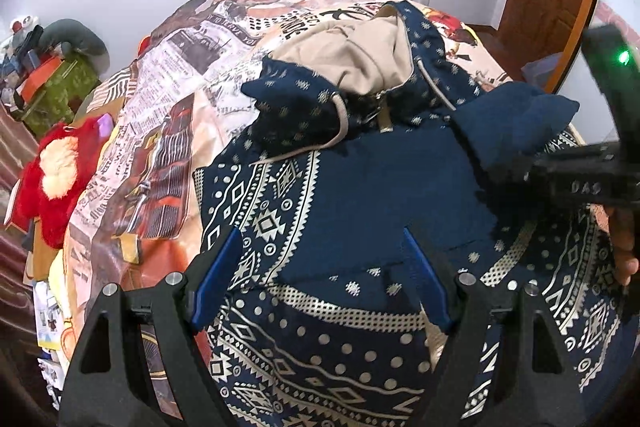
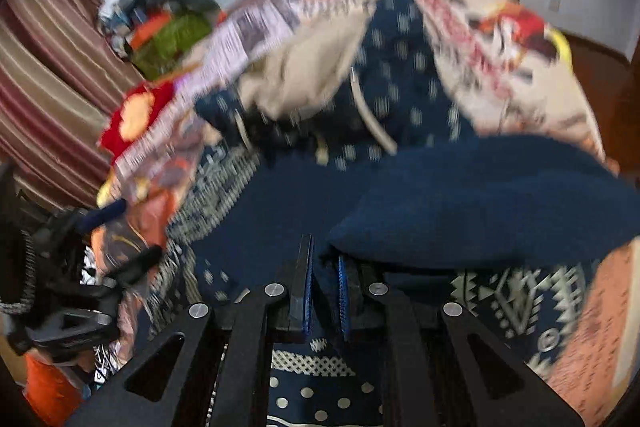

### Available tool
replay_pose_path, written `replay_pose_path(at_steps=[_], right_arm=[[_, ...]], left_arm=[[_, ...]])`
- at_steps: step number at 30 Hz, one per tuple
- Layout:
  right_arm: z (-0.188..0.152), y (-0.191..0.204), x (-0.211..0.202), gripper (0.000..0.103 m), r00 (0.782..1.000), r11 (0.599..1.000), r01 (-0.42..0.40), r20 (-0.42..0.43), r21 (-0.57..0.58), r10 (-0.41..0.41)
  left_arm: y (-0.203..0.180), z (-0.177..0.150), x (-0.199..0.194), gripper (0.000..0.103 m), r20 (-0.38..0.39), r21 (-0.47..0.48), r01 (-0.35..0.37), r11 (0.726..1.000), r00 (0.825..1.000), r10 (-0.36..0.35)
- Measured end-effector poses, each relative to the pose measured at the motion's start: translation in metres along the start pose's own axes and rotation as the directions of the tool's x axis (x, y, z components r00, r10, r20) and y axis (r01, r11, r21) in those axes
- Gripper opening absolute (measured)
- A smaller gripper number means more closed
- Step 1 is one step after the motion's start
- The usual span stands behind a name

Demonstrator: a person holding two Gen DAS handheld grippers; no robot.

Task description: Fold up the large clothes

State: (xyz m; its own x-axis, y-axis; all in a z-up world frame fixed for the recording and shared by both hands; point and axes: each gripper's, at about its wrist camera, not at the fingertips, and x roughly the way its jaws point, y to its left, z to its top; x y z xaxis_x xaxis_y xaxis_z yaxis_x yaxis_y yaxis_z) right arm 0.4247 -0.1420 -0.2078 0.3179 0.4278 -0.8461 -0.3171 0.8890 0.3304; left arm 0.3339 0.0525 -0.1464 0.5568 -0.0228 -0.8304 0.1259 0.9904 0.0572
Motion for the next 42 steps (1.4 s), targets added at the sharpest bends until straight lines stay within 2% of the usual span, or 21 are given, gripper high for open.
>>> replay_pose_path(at_steps=[5, 9, 11, 13, 15, 19, 23, 28, 33, 36, 37, 39, 40, 41, 42], right_arm=[[-0.018, -0.016, 0.010, 0.009, 0.996, 0.999, 0.001, -0.088, 0.048, 0.003], [-0.027, -0.025, -0.004, 0.013, 0.990, 0.998, -0.035, -0.135, 0.049, 0.041], [-0.032, -0.033, -0.020, 0.025, 0.990, 0.997, -0.053, -0.125, 0.057, 0.060], [-0.035, -0.038, -0.041, 0.057, 0.996, 0.997, -0.054, -0.071, 0.059, 0.058], [-0.037, -0.045, -0.064, 0.062, 0.999, 0.997, -0.047, 0.001, 0.054, 0.047], [-0.043, -0.071, -0.110, 0.063, 0.994, 0.998, -0.007, 0.105, 0.063, 0.000], [-0.052, -0.108, -0.149, 0.063, 0.981, 0.993, 0.070, 0.175, 0.098, -0.086], [-0.067, -0.151, -0.185, 0.063, 0.947, 0.970, 0.201, 0.227, 0.138, -0.229], [-0.083, -0.179, -0.200, 0.063, 0.919, 0.947, 0.274, 0.246, 0.166, -0.309], [-0.091, -0.192, -0.203, 0.063, 0.917, 0.943, 0.270, 0.249, 0.192, -0.313], [-0.093, -0.196, -0.203, 0.063, 0.918, 0.943, 0.266, 0.245, 0.202, -0.312], [-0.096, -0.200, -0.201, 0.063, 0.915, 0.938, 0.275, 0.241, 0.211, -0.323], [-0.096, -0.200, -0.199, 0.063, 0.913, 0.935, 0.285, 0.239, 0.211, -0.332], [-0.095, -0.201, -0.197, 0.063, 0.912, 0.934, 0.290, 0.237, 0.207, -0.335], [-0.095, -0.201, -0.196, 0.063, 0.912, 0.935, 0.291, 0.237, 0.203, -0.335]], left_arm=[[-0.004, 0.002, 0.000, 0.080, -0.006, 0.014, -0.011, 1.000, 1.000, 0.011], [-0.015, 0.013, -0.007, 0.080, 0.013, 0.029, -0.002, 1.000, 1.000, 0.002], [-0.026, 0.021, -0.012, 0.080, 0.028, 0.047, 0.007, 0.999, 1.000, -0.008], [-0.041, 0.031, -0.016, 0.080, 0.043, 0.074, 0.018, 0.997, 0.999, -0.021], [-0.057, 0.040, -0.018, 0.080, 0.050, 0.100, 0.032, 0.994, 0.998, -0.037], [-0.103, 0.064, -0.011, 0.080, 0.032, 0.164, 0.105, 0.981, 0.993, -0.112], [-0.165, 0.086, 0.013, 0.080, -0.033, 0.229, 0.204, 0.952, 0.979, -0.202], [-0.231, 0.104, 0.050, 0.080, -0.138, 0.247, 0.304, 0.920, 0.951, -0.277], [-0.287, 0.112, 0.075, 0.080, -0.181, 0.319, 0.315, 0.894, 0.946, -0.269], [-0.311, 0.116, 0.093, 0.080, -0.179, 0.367, 0.268, 0.891, 0.960, -0.215], [-0.313, 0.118, 0.097, 0.078, -0.180, 0.373, 0.258, 0.891, 0.962, -0.204], [-0.317, 0.122, 0.105, 0.061, -0.182, 0.373, 0.252, 0.893, 0.964, -0.196], [-0.317, 0.123, 0.107, 0.057, -0.181, 0.370, 0.251, 0.895, 0.964, -0.196], [-0.316, 0.124, 0.108, 0.047, -0.185, 0.360, 0.271, 0.893, 0.959, -0.216], [-0.314, 0.125, 0.106, 0.032, -0.181, 0.352, 0.282, 0.893, 0.956, -0.231]])
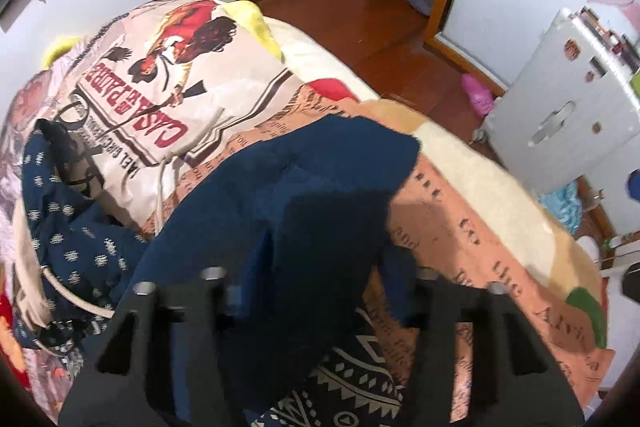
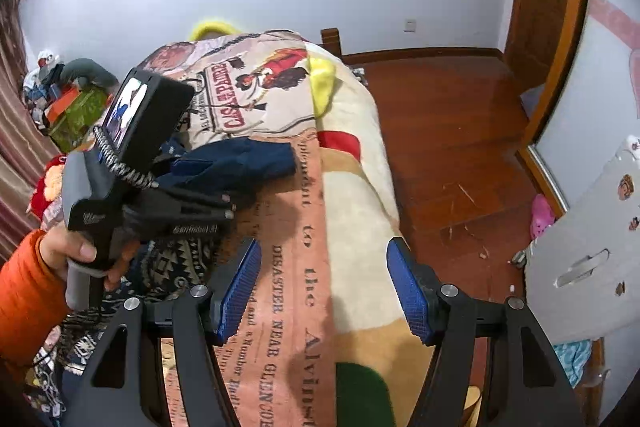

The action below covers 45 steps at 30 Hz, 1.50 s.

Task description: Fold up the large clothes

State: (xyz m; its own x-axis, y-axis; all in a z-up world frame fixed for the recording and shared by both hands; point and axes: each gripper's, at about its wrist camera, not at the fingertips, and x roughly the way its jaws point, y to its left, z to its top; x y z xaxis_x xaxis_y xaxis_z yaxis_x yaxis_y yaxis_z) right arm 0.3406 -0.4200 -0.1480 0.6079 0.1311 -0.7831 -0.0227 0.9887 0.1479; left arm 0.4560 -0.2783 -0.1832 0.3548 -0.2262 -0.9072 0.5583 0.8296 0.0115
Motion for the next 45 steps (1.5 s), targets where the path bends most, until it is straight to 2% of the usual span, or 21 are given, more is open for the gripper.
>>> replay_pose_path(at_steps=[1, 2, 3, 6, 9, 12, 17, 22, 24, 26, 28, 31, 34, 38, 42, 43, 45], right_arm=[[0.000, 0.000, 0.001, 0.063, 1.000, 1.000, -0.002, 0.000, -0.002, 0.002], [-0.001, 0.001, 0.001, 0.063, 1.000, 1.000, -0.004, 0.001, -0.001, 0.004], [0.001, 0.001, 0.003, 0.063, 1.000, 1.000, -0.008, -0.001, 0.001, 0.008], [0.001, 0.004, 0.007, 0.063, 1.000, 1.000, -0.021, -0.003, 0.006, 0.021], [0.005, 0.010, 0.013, 0.063, 0.999, 0.999, -0.046, -0.006, 0.011, 0.046], [0.007, 0.020, 0.017, 0.063, 0.998, 0.998, -0.064, -0.006, 0.000, 0.064], [0.016, 0.044, 0.028, 0.063, 0.993, 0.993, -0.121, -0.021, -0.013, 0.120], [0.020, 0.070, 0.037, 0.063, 0.989, 0.988, -0.147, -0.031, -0.040, 0.146], [0.021, 0.079, 0.042, 0.063, 0.989, 0.988, -0.147, -0.040, -0.054, 0.145], [0.022, 0.088, 0.048, 0.063, 0.988, 0.987, -0.147, -0.053, -0.061, 0.144], [0.022, 0.094, 0.052, 0.063, 0.988, 0.987, -0.148, -0.061, -0.058, 0.145], [0.021, 0.103, 0.059, 0.063, 0.986, 0.987, -0.151, -0.077, -0.048, 0.147], [0.019, 0.111, 0.067, 0.063, 0.984, 0.988, -0.149, -0.103, -0.042, 0.144], [0.017, 0.118, 0.076, 0.063, 0.984, 0.991, -0.129, -0.130, -0.045, 0.122], [0.015, 0.121, 0.084, 0.063, 0.983, 0.993, -0.114, -0.150, -0.044, 0.106], [0.014, 0.121, 0.085, 0.063, 0.982, 0.993, -0.113, -0.156, -0.045, 0.104], [0.013, 0.122, 0.087, 0.063, 0.981, 0.992, -0.111, -0.166, -0.052, 0.101]], left_arm=[[0.002, -0.001, -0.004, 0.025, 0.013, -0.013, 0.005, 1.000, 1.000, -0.005], [0.005, -0.001, -0.010, 0.013, 0.028, -0.034, 0.013, 0.999, 1.000, -0.012], [0.010, -0.001, -0.016, 0.009, 0.045, -0.052, 0.021, 0.998, 0.999, -0.018], [0.024, -0.003, -0.036, 0.008, 0.086, -0.105, 0.054, 0.993, 0.995, -0.045], [0.040, -0.008, -0.070, 0.007, 0.149, -0.133, 0.050, 0.990, 0.988, -0.030], [0.061, -0.022, -0.114, 0.007, 0.224, -0.158, 0.048, 0.986, 0.974, -0.011], [0.113, -0.063, -0.179, 0.007, 0.299, -0.241, -0.017, 0.970, 0.950, 0.091], [0.175, -0.114, -0.211, 0.007, 0.294, -0.355, -0.088, 0.931, 0.935, 0.200], [0.194, -0.135, -0.213, 0.007, 0.275, -0.387, -0.107, 0.916, 0.935, 0.225], [0.217, -0.161, -0.206, 0.007, 0.251, -0.421, -0.100, 0.901, 0.942, 0.222], [0.234, -0.185, -0.192, 0.007, 0.215, -0.450, -0.115, 0.885, 0.948, 0.233], [0.265, -0.223, -0.159, 0.007, 0.134, -0.511, -0.147, 0.847, 0.960, 0.247], [0.287, -0.250, -0.130, 0.007, 0.088, -0.565, -0.121, 0.816, 0.975, 0.206], [0.305, -0.281, -0.093, 0.008, 0.031, -0.621, -0.061, 0.781, 0.994, 0.102], [0.315, -0.303, -0.081, 0.019, 0.036, -0.669, 0.016, 0.743, 0.999, 0.011], [0.317, -0.308, -0.081, 0.022, 0.038, -0.674, 0.023, 0.738, 0.999, 0.003], [0.317, -0.316, -0.085, 0.036, 0.026, -0.675, 0.001, 0.737, 0.999, 0.022]])
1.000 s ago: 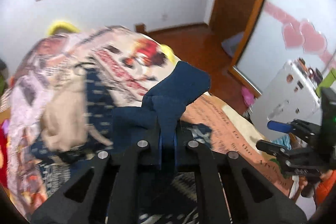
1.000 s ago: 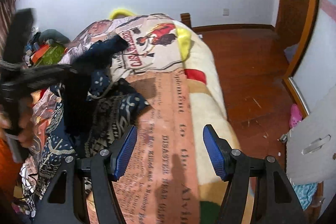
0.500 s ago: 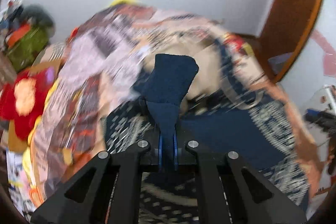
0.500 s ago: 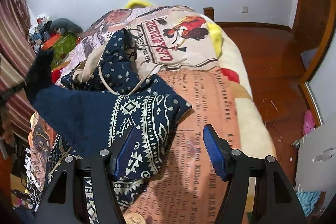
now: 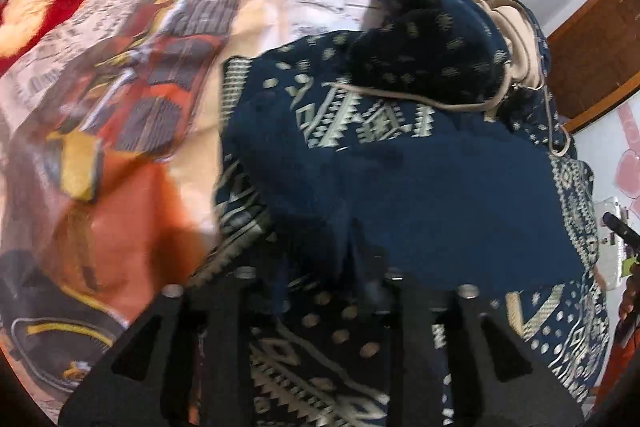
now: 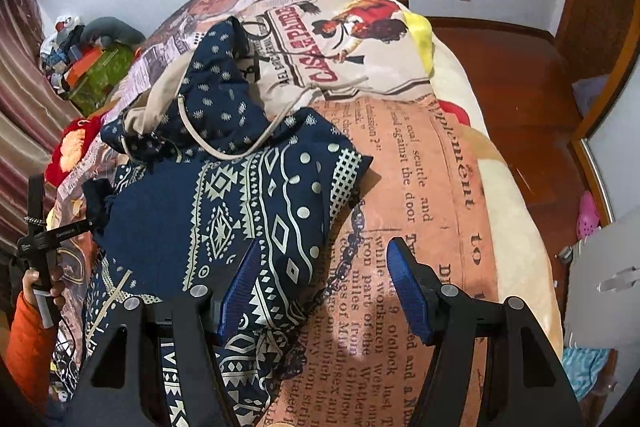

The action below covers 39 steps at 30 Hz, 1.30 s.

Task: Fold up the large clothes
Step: 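Lay the sleeve onto the folded jacket with the left gripper and release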

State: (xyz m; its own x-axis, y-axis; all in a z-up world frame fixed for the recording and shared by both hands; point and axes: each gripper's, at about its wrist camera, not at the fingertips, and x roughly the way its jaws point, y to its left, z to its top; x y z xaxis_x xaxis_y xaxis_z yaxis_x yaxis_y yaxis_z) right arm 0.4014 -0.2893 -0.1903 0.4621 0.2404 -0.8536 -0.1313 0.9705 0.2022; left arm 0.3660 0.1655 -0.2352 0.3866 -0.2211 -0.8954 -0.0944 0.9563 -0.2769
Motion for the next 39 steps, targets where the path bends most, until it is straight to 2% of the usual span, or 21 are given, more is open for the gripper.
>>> replay_pose_path(at_steps=[4, 8, 10, 13, 16, 20, 22, 23, 25, 27, 30, 33, 39], right_arm=[[-0.001, 0.002, 0.003, 0.063, 1.000, 1.000, 0.007, -0.013, -0.027, -0.007], [-0.003, 0.003, 0.005, 0.063, 1.000, 0.998, 0.019, -0.020, -0.061, -0.020], [-0.002, 0.002, 0.006, 0.063, 0.999, 0.997, 0.027, -0.020, -0.074, -0.028], [0.002, -0.002, 0.009, 0.063, 1.000, 0.998, 0.025, -0.015, -0.063, -0.026], [0.011, -0.009, 0.016, 0.063, 1.000, 1.000, -0.004, -0.002, -0.021, 0.004], [0.030, -0.017, 0.031, 0.063, 0.999, 0.998, -0.045, -0.001, 0.042, 0.045], [0.039, -0.021, 0.041, 0.061, 0.998, 0.996, -0.055, -0.012, 0.064, 0.056], [0.041, -0.023, 0.044, 0.055, 0.998, 0.995, -0.056, -0.016, 0.077, 0.058], [0.045, -0.028, 0.054, 0.038, 0.997, 0.993, -0.067, -0.035, 0.098, 0.070], [0.046, -0.031, 0.059, 0.031, 0.996, 0.992, -0.072, -0.040, 0.102, 0.076], [0.050, -0.028, 0.060, 0.017, 0.996, 0.994, -0.081, -0.015, 0.076, 0.082], [0.055, -0.024, 0.057, 0.013, 0.997, 0.996, -0.074, 0.014, 0.048, 0.074], [0.070, -0.010, 0.070, 0.013, 1.000, 1.000, 0.008, 0.029, -0.019, -0.007]], left_arm=[[0.007, -0.011, -0.013, 0.041, 0.002, 0.015, -0.031, 0.999, 1.000, 0.031], [0.013, -0.015, -0.031, 0.041, 0.027, 0.044, -0.084, 0.996, 0.996, 0.083], [0.012, -0.009, -0.039, 0.043, 0.049, 0.049, -0.109, 0.993, 0.993, 0.107], [0.026, 0.003, -0.043, 0.050, 0.075, 0.000, -0.110, 0.994, 0.991, 0.109], [0.040, 0.017, -0.031, 0.050, 0.066, -0.048, -0.112, 0.993, 0.991, 0.115], [0.044, 0.026, 0.005, 0.049, -0.010, -0.066, -0.125, 0.990, 0.992, 0.124], [0.039, 0.025, 0.015, 0.036, -0.017, -0.041, -0.137, 0.990, 0.991, 0.136], [0.036, 0.024, 0.019, 0.028, -0.019, -0.026, -0.135, 0.990, 0.991, 0.135], [0.029, 0.023, 0.020, 0.023, 0.006, 0.006, -0.173, 0.985, 0.985, 0.173], [0.021, 0.022, 0.019, 0.007, 0.032, 0.048, -0.224, 0.973, 0.974, 0.223], [0.016, 0.025, 0.013, 0.004, 0.070, 0.071, -0.267, 0.961, 0.962, 0.262], [0.013, 0.030, 0.006, 0.002, 0.105, 0.082, -0.321, 0.943, 0.944, 0.312], [0.029, 0.028, 0.029, 0.002, 0.029, 0.058, -0.359, 0.931, 0.933, 0.358]])
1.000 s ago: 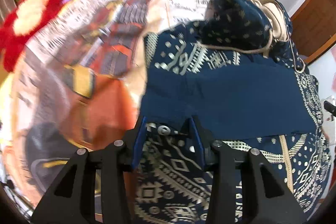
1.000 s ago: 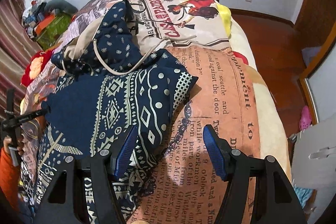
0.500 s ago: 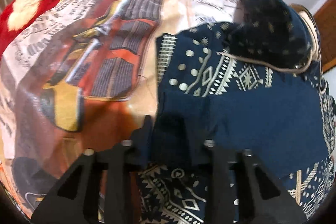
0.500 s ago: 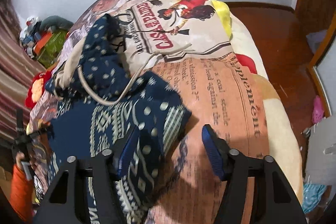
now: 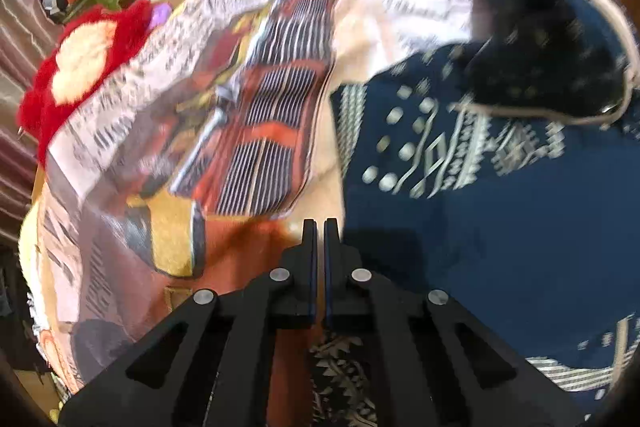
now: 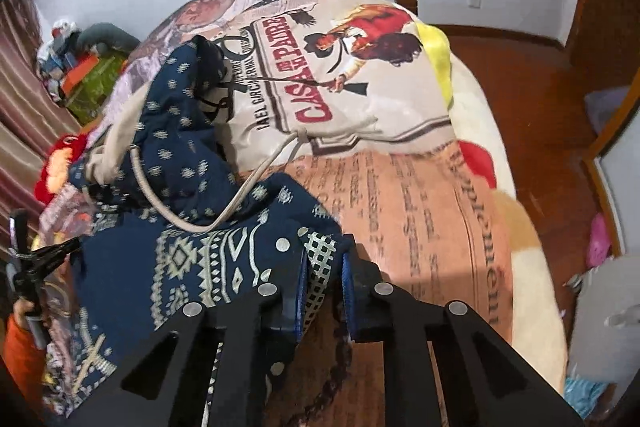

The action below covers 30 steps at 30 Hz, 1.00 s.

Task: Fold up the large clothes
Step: 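Lay the sleeve onto the folded jacket with the left gripper and release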

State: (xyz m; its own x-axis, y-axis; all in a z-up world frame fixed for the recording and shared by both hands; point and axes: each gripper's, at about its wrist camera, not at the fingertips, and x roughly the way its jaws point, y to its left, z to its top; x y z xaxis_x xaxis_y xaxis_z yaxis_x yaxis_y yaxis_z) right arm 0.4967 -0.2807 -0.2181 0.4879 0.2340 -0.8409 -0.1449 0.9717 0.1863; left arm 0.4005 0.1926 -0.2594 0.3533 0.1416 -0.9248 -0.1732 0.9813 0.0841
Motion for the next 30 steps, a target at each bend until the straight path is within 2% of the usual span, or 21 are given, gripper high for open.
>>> replay_pose_path(at_steps=[3, 7, 10, 11, 14, 15, 16, 18, 22, 26, 30], right_arm=[[0.003, 0.002, 0.010, 0.013, 0.999, 0.999, 0.019, -0.031, -0.026, -0.020], [0.004, 0.006, -0.004, 0.013, 0.998, 0.997, 0.026, -0.046, -0.072, -0.030], [0.010, 0.013, -0.019, 0.022, 0.997, 0.994, 0.044, -0.055, -0.103, -0.050], [0.013, 0.016, -0.025, 0.024, 0.997, 0.992, 0.053, -0.042, -0.118, -0.058], [0.026, 0.032, -0.045, 0.039, 0.998, 0.986, 0.057, 0.021, -0.158, -0.055], [0.032, 0.037, -0.052, 0.050, 0.998, 0.986, 0.046, 0.044, -0.160, -0.039], [0.038, 0.042, -0.059, 0.060, 0.997, 0.987, 0.027, 0.074, -0.156, -0.016], [0.050, 0.051, -0.067, 0.069, 0.993, 0.989, -0.001, 0.114, -0.149, 0.019], [0.081, 0.077, -0.059, 0.071, 0.989, 0.985, -0.058, 0.123, -0.161, 0.079], [0.111, 0.095, -0.027, 0.071, 0.988, 0.984, -0.117, 0.081, -0.136, 0.129], [0.137, 0.107, 0.015, 0.071, 0.986, 0.982, -0.162, 0.032, -0.092, 0.166]], left_arm=[[0.007, -0.005, 0.000, 0.002, -0.009, -0.017, 0.035, 0.999, 0.999, -0.035], [0.011, 0.002, -0.028, 0.005, 0.055, 0.018, 0.064, 0.998, 0.996, -0.065], [0.003, 0.019, -0.053, 0.018, 0.094, 0.071, 0.081, 0.994, 0.992, -0.088], [0.000, 0.023, -0.060, 0.027, 0.109, 0.083, 0.089, 0.993, 0.989, -0.098], [-0.015, 0.040, -0.088, 0.052, 0.171, 0.101, 0.113, 0.988, 0.977, -0.129], [-0.019, 0.046, -0.095, 0.059, 0.193, 0.100, 0.126, 0.987, 0.971, -0.143], [-0.024, 0.052, -0.103, 0.061, 0.211, 0.098, 0.142, 0.985, 0.964, -0.160], [-0.034, 0.070, -0.111, 0.070, 0.235, 0.085, 0.180, 0.980, 0.952, -0.195], [-0.048, 0.105, -0.108, 0.073, 0.239, 0.051, 0.247, 0.968, 0.938, -0.253], [-0.061, 0.136, -0.076, 0.073, 0.169, 0.000, 0.315, 0.949, 0.935, -0.311], [-0.072, 0.156, -0.035, 0.073, 0.093, -0.050, 0.345, 0.937, 0.936, -0.340]])
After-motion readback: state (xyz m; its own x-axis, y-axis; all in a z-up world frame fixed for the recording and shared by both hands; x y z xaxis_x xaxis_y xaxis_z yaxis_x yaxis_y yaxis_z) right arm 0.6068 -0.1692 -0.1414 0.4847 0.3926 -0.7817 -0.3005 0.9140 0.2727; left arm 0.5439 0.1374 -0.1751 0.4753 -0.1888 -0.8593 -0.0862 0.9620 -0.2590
